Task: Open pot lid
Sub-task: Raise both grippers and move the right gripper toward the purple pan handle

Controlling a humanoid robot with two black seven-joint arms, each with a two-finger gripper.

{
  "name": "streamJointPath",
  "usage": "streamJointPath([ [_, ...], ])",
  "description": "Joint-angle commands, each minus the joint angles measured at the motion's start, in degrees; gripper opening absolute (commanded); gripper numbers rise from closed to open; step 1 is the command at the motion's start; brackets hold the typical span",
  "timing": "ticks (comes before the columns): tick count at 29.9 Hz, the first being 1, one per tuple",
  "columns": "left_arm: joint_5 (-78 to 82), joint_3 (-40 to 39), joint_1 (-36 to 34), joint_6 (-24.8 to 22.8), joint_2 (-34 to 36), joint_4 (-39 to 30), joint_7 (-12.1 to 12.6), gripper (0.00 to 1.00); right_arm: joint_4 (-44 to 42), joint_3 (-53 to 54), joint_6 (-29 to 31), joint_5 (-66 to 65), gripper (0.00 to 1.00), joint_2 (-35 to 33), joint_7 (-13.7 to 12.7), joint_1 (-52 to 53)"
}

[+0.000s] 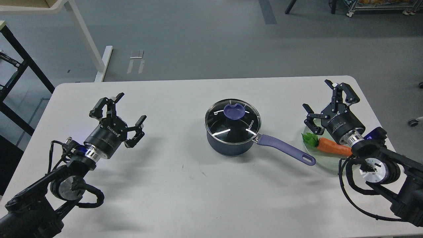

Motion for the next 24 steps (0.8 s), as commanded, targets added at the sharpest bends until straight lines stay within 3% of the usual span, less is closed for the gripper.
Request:
streamJointPath([
  [1,0.0,-1.2,0.1,0.1,0.0,0.0,0.1,0.99,0.4,0.0,0.5,-0.4,1.0,-0.5,0.0,-0.4],
  [6,0.9,-0.7,0.0,0.6,0.5,0.0,0.7,0.99,1.2,0.1,0.2,-1.0,1.0,-1.6,0.0,-0.4],
  [10,1.1,-0.1,-1.3,0.3,2.6,0.8,0.4,0.99,4.4,0.1,0.0,-7.1,1.0,-7.2,0.0,0.6],
  [16,0.9,2.6,-5.1,-0.3,7.3,1.8,-0.1,0.99,13.0,0.1,-4.3,-25.0,1.0,-18.1,0.0,4.2],
  [24,5.5,3.9,-8.6,0.2,10.0,2.0,-0.5,0.99,17.3,-4.6,-6.6,-57.6,1.0,-23.5,0.0,14.1],
])
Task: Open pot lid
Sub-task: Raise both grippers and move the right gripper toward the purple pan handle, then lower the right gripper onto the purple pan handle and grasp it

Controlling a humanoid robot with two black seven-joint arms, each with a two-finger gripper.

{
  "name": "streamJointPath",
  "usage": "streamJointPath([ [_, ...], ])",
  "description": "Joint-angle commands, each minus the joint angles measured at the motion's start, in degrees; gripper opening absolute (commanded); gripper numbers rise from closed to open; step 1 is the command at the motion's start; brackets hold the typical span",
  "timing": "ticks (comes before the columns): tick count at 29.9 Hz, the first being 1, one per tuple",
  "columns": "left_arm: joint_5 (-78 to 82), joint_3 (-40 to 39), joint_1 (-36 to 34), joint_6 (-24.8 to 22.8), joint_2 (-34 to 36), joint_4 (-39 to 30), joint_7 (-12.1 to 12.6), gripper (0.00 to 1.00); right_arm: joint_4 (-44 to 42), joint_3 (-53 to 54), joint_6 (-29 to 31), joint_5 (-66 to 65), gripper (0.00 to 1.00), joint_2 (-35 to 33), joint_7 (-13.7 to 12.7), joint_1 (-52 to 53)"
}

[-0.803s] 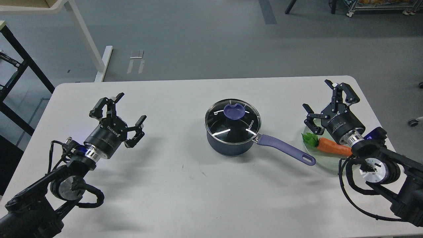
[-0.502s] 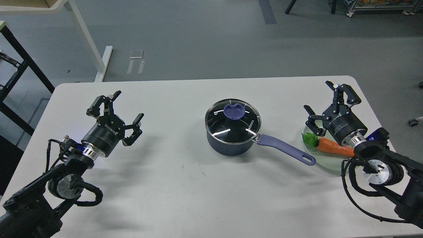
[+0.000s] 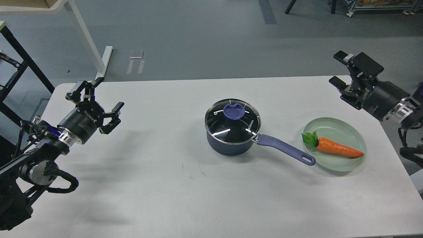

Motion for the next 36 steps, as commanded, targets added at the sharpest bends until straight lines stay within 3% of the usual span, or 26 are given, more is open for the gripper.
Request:
streamJointPath([
  [1,1.1,0.6,-2.4,0.5,0.4,0.1,-0.9,0.99,1.7,-5.2,-0.2,-14.4,1.0,-1.5,0.0,6.2],
  [8,1.0,5.7,-6.3,0.8,-0.2,0.1,-2.6,0.99,5.0,-23.7,-0.1,-38.0,1.0,-1.0,0.0,22.6],
  [13,1.0,5.9,-6.7,0.8,0.2,-0.6,-2.9,0.99,4.9,-35.6,-0.1,-52.2,1.0,3.7,0.0,31.9],
  [24,1.0,5.9,-6.8,2.0,-0.1,-1.7,-2.9,0.99,1.7,-45.3,-0.2,-60.9,0.96,10.9,0.0,32.9],
  [33,1.0,5.9,-6.8,2.2,-0.1,-2.5,-2.9,0.99,0.9,-46.4,-0.3,-60.9,0.79,12.5,0.0,32.4],
  [36,1.0,5.9,-6.8,2.2,-0.1,-2.6,-2.9,0.99,1.0,-46.5,-0.3,-60.9,0.67,12.5,0.0,32.3],
])
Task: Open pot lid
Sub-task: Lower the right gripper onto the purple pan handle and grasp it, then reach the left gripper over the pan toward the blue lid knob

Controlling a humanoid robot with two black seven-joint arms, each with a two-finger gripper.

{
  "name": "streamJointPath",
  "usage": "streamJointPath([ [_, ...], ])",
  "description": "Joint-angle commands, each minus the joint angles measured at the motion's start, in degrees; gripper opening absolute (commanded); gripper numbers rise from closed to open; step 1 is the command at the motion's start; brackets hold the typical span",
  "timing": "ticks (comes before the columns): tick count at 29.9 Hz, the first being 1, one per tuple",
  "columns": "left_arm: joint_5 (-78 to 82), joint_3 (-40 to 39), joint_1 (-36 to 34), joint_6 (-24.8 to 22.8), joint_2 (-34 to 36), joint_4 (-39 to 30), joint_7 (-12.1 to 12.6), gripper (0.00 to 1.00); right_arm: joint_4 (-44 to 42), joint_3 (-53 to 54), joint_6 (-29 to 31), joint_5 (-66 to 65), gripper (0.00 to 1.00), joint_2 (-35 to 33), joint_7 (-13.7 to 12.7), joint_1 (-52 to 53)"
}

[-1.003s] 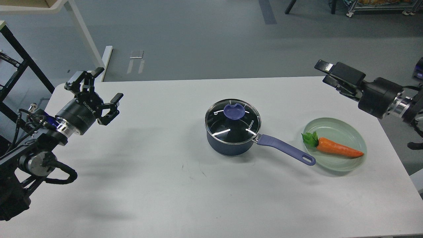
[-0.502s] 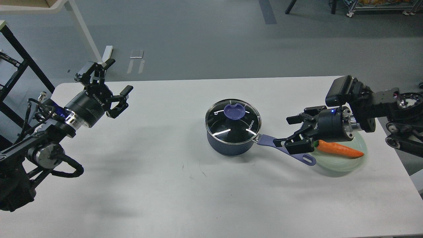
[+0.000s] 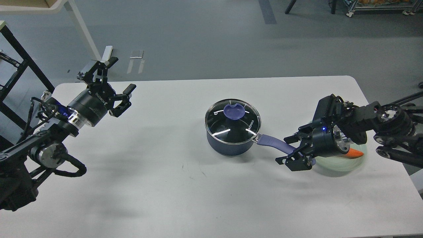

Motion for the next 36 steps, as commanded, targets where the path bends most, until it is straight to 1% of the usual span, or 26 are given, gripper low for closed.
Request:
streamJointPath([
  [1,0.0,0.0,0.1,0.0,0.0,-0.1,0.0,0.99,0.0,-0.1,0.0,0.0,0.63,0.0,0.0,-0.1],
  [11,1.1,0.6,-0.1,-0.1,0.4,-2.1,0.2,0.99,0.1,-0.1,0.0,0.1,0.37,-0.7,0.0,0.0],
  [14,2.3,0.6,-0.4,-0.2,0.4,-2.8,0.2,0.99,0.0,-0.1,0.0,0.1,0.35,-0.7,0.0,0.0],
  [17,3.5,0.7,-0.9,-0.2,0.4,-3.2,0.1,0.99,0.1,-0.1,0.0,0.1,0.31,-0.8,0.0,0.0],
  [20,7.1,0.7,-2.3,-0.1,0.4,-3.2,0.0,0.99,0.1,-0.1,0.0,0.2,0.3,-0.9,0.0,0.0],
  [23,16.6,0.7,-5.9,-0.2,0.3,-3.2,-1.1,0.99,0.1,-0.1,0.0,0.3,0.31,-0.9,0.0,0.0],
  [28,41.8,0.7,-12.8,-0.4,-0.2,-3.9,-1.1,0.99,0.1,-0.1,0.0,0.5,0.31,-0.8,0.0,0.0],
  [33,60.6,1.6,-16.4,0.9,-1.6,-11.7,-1.1,0.99,0.1,-0.1,-0.2,0.6,0.31,-1.3,0.0,-0.1],
  [35,66.9,3.9,-18.3,2.2,-3.0,-14.8,-1.1,0.99,0.1,-0.1,-0.2,0.6,0.31,-1.4,0.0,-0.1],
  [36,70.5,5.9,-19.2,3.7,-3.7,-16.0,-1.1,0.99,0.1,-0.1,-0.2,0.6,0.31,-1.4,0.0,-0.1],
])
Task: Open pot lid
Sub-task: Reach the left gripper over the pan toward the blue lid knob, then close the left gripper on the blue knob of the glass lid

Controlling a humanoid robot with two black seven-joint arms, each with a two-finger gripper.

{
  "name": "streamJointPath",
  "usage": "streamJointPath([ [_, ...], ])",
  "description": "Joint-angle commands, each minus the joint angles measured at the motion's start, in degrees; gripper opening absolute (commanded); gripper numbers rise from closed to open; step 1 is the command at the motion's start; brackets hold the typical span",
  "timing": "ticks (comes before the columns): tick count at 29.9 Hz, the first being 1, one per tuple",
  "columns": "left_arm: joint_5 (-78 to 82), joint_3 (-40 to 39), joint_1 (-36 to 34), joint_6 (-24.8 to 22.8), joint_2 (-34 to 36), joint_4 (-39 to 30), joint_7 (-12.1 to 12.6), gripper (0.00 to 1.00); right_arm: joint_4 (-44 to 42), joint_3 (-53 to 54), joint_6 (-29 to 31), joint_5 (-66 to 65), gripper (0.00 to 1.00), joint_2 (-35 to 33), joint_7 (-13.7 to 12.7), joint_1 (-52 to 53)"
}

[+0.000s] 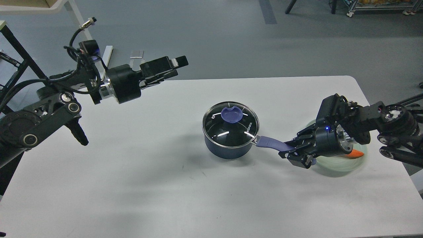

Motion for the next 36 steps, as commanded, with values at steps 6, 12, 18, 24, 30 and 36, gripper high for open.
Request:
streamJointPath([
  [6,24.1,18.4,-10.6,16.0,-6.4,-2.8,0.0,0.99,0.0,0.0,0.0,0.0,0.31,-0.2,0.0,-0.1],
  [12,27.8,26.4,-16.0,21.0,-14.1,7.3,0.0,0.99,0.0,0.0,0.0,0.0,0.31,-0.1,0.0,-0.3],
  [18,31.5,26.6,-17.4,22.2,-21.6,18.0,0.0,0.99,0.0,0.0,0.0,0.0,0.31,0.0,0.0,-0.3],
  [24,31.3,29.8,-16.9,22.2,-23.8,21.3,0.0,0.99,0.0,0.0,0.0,0.0,0.31,0.0,0.0,-0.3],
  [30,31.2,30.4,-16.4,23.3,-25.5,25.2,0.0,0.99,0.0,0.0,0.0,0.1,0.31,0.0,0.0,-0.4],
  [36,31.2,31.4,-15.7,23.3,-25.4,26.2,0.0,0.99,0.0,0.1,-0.4,0.1,0.32,0.0,0.0,-0.5],
])
